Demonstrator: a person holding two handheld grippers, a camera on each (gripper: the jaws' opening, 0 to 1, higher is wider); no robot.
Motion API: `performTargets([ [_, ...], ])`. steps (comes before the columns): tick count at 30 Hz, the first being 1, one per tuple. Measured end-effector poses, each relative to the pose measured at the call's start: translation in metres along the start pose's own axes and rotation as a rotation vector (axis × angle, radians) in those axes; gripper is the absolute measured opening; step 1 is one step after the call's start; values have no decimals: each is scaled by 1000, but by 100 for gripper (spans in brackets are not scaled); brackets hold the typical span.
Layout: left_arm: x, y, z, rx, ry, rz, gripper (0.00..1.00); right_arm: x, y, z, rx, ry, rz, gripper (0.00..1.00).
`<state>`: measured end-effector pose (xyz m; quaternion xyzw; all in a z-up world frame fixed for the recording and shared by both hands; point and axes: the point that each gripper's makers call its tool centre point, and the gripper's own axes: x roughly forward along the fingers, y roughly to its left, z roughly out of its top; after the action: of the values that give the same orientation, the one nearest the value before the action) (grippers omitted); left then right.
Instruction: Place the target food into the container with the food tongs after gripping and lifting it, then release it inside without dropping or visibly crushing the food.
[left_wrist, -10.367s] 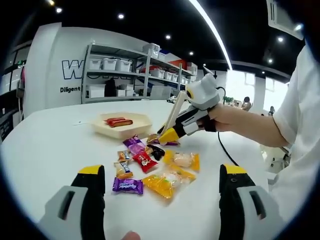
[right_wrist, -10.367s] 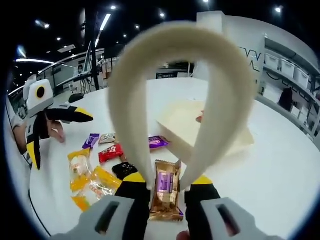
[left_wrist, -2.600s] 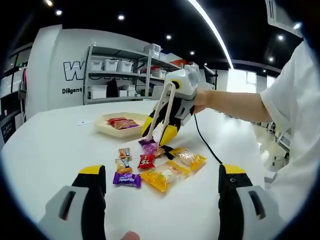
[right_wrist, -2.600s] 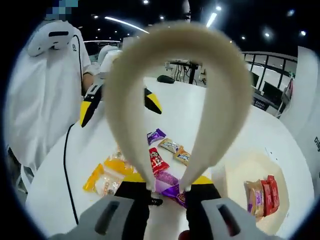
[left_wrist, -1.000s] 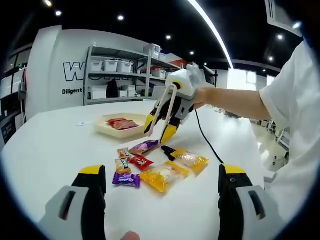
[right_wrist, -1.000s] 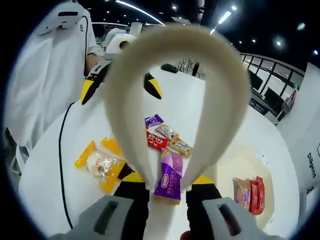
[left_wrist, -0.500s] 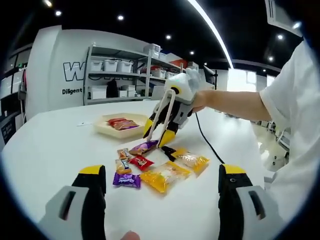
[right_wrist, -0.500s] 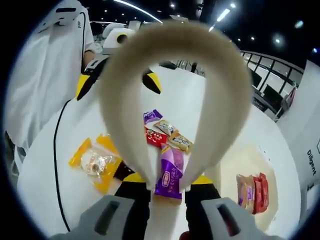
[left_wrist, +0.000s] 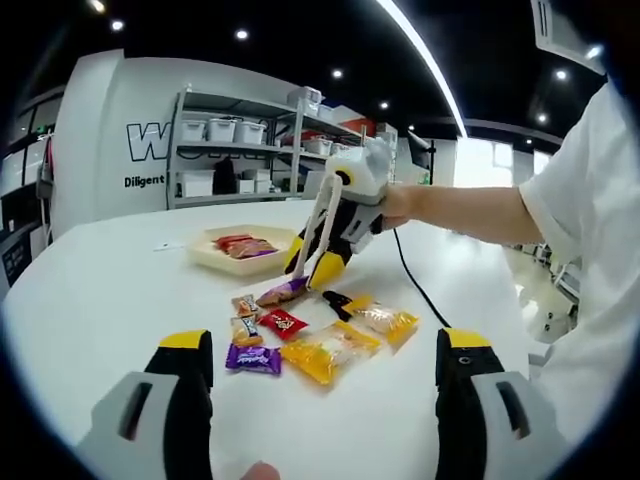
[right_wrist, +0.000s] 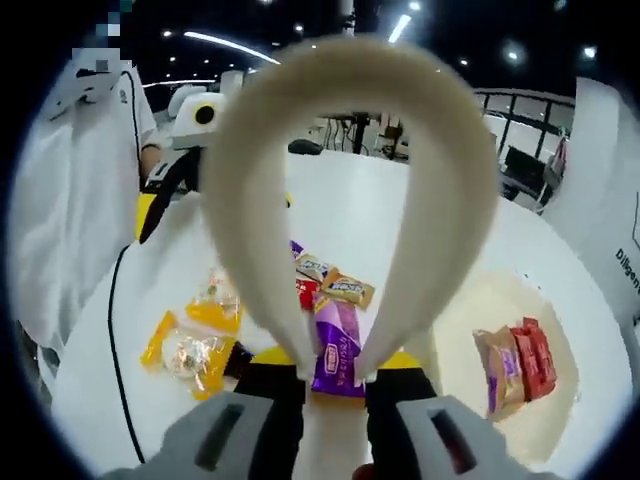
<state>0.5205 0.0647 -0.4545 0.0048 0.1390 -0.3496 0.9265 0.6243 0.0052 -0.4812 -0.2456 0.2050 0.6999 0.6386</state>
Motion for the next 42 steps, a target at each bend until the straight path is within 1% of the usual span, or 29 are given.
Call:
performTargets([
  [1, 0, 0, 0, 0, -2, 1, 90, -1, -1, 2, 45, -14, 2, 17],
  [4, 0, 0, 0, 0, -1, 0, 90, -2, -2, 1, 119, -26, 8, 16],
  [5, 0, 0, 0, 0, -1, 0, 90, -2, -2, 2, 156, -39, 14, 16],
  [6, 0, 0, 0, 0, -1, 0, 90, -2, -2, 3, 172, -51, 18, 16],
  [7, 0, 0, 0, 0, 0, -1, 90, -3, -1, 6, 223, -73, 32, 16],
  [9, 0, -1, 0, 0, 0, 0, 90, -3, 1, 5, 311, -88, 50, 16],
  [10, 0, -1, 0, 0, 0, -1, 90, -3, 0, 4, 314, -94, 48, 16],
  [12, 0, -1, 0, 1, -1, -2, 90, -3, 4, 4, 343, -91, 61, 16],
  [14, 0, -1, 0, 1, -2, -2, 90, -4, 8, 6, 385, -107, 74, 16],
  [16, 0, -1, 0, 1, -1, -2, 90, -4, 9, 6, 395, -109, 73, 16],
  [17, 0, -1, 0, 1, -2, -3, 90, -5, 12, 5, 417, -111, 84, 16],
  [19, 1, -2, 0, 1, -2, -5, 90, -7, 12, 4, 439, -117, 75, 16],
  [20, 1, -2, 0, 2, -2, -5, 90, -8, 14, 4, 462, -122, 81, 16],
  [22, 1, -3, 0, 2, -2, -7, 90, -12, 12, 5, 511, -147, 66, 15],
  [23, 1, -2, 0, 2, -2, -6, 90, -14, 14, 4, 540, -143, 74, 15],
  [24, 1, -2, 0, 2, -3, -7, 90, -15, 14, 2, 547, -140, 70, 15],
  [25, 1, -3, 0, 2, -4, -8, 90, -17, 12, 1, 563, -146, 50, 15],
  [26, 1, -3, 1, 2, -4, -8, 90, -19, 13, 0, 596, -150, 53, 15],
  [27, 1, -3, 1, 3, -4, -9, 90, -21, 13, 0, 604, -162, 52, 15],
  [31, 2, -5, 1, 4, -4, -12, 90, -31, 9, -1, 694, -224, 33, 15],
  [32, 2, -5, 1, 5, -3, -13, 90, -35, 7, -3, 759, -238, 31, 15],
  [33, 2, -6, 1, 5, -3, -13, 90, -37, 7, -4, 780, -245, 37, 15],
  [34, 2, -6, 1, 6, -3, -14, 90, -38, 4, -12, 761, -229, 9, 16],
  [35, 2, -6, 1, 6, -3, -14, 90, -39, 4, -14, 766, -231, 7, 16],
  [37, 2, -7, 1, 7, -4, -15, 90, -42, 0, -22, 777, -222, -33, 17],
  [39, 2, -7, 1, 8, -4, -15, 90, -46, -12, -26, 757, -237, -102, 16],
  [40, 2, -8, 1, 8, -4, -16, 90, -45, -7, -26, 765, -221, -84, 16],
  [41, 3, -8, 1, 8, -3, -17, 90, -45, -4, -23, 803, -238, -55, 16],
  [42, 3, -9, 1, 9, -3, -18, 90, -46, -7, -24, 788, -237, -66, 17],
])
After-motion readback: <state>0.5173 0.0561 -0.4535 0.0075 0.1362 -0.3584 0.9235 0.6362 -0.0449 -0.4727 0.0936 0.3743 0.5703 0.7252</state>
